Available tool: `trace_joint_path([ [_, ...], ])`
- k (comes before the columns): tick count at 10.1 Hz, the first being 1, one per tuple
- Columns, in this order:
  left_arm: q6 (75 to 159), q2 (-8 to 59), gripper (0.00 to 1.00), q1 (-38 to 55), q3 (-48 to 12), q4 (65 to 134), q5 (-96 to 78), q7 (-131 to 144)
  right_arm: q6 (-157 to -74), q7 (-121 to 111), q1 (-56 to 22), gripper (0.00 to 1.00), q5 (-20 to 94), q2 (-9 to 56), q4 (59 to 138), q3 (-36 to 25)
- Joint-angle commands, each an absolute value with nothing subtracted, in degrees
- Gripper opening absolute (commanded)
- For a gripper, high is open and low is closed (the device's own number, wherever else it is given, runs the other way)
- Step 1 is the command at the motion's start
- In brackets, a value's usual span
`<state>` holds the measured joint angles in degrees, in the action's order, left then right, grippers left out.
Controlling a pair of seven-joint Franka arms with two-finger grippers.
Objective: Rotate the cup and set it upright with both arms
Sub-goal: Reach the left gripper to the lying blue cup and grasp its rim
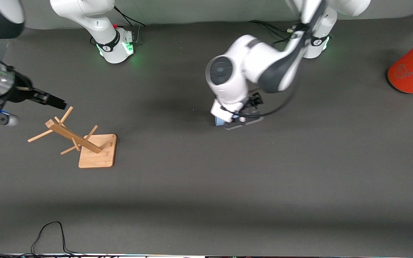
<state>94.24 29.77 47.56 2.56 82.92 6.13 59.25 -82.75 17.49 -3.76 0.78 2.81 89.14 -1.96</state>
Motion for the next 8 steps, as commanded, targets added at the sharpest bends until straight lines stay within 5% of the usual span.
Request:
trace_joint_path([
  [1,86.78,40.91,1.0,53.85,3.78,71.5,10.35,67.2,-85.42,4.1,0.95,1.0,1.14,1.41,90.88,-0.44],
  [8,86.48,52.55,1.0,59.24,3.96,62.58,12.74,72.33,-89.04,-1.68,0.97,1.0,0.44,1.41,93.08,-1.67],
])
